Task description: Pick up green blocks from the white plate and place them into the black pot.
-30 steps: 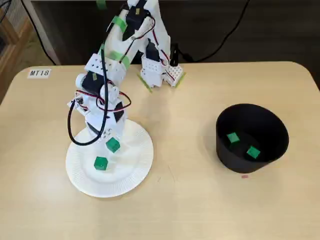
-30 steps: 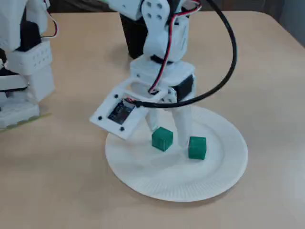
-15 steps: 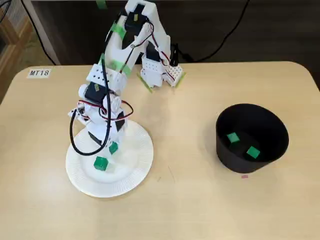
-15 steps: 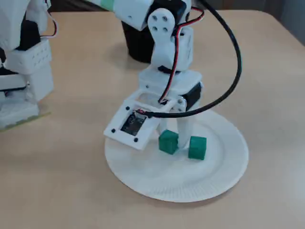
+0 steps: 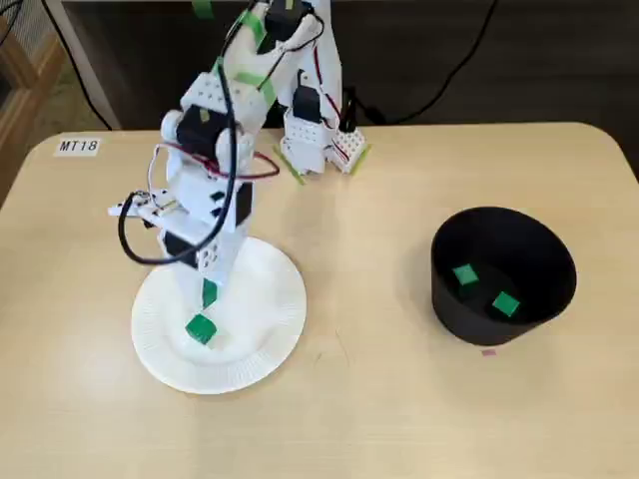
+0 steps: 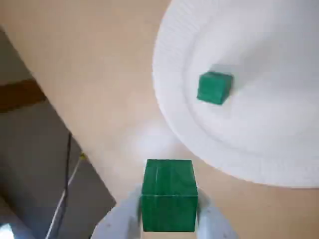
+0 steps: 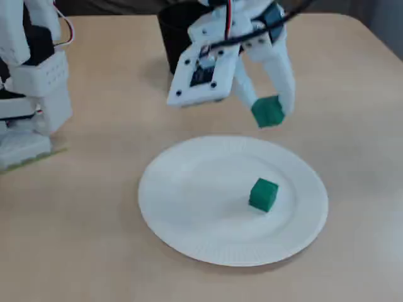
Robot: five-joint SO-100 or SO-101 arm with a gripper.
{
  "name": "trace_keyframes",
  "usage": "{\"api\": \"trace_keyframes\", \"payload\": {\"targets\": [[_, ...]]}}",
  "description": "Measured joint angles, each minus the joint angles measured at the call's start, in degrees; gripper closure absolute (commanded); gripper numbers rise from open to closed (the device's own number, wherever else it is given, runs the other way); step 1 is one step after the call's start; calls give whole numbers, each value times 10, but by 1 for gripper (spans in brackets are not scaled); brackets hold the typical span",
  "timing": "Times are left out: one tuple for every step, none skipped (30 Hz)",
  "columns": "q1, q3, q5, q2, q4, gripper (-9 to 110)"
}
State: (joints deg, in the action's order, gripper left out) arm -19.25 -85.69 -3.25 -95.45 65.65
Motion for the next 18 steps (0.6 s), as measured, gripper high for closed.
{"api": "trace_keyframes", "payload": {"targets": [[20,-5,0,-25,-2,104],[47,-15,-1,-48,-3,104],[76,-25,-4,-73,-3,104],[110,-42,-14,-98,-4,104],[148,-60,-27,-123,-7,104],[185,-81,-43,-148,-16,104],[229,-106,-62,-176,-33,104],[273,-136,-83,-205,-54,104],[317,-165,-102,-231,-78,104],[364,-193,-113,-255,-105,104],[405,-219,-119,-272,-129,104],[443,-238,-119,-281,-150,104],[478,-257,-113,-287,-172,104],[507,-272,-107,-293,-192,104],[533,-289,-101,-298,-214,104],[552,-311,-98,-306,-243,104],[569,-336,-98,-312,-278,104],[581,-359,-96,-316,-314,104]]}}
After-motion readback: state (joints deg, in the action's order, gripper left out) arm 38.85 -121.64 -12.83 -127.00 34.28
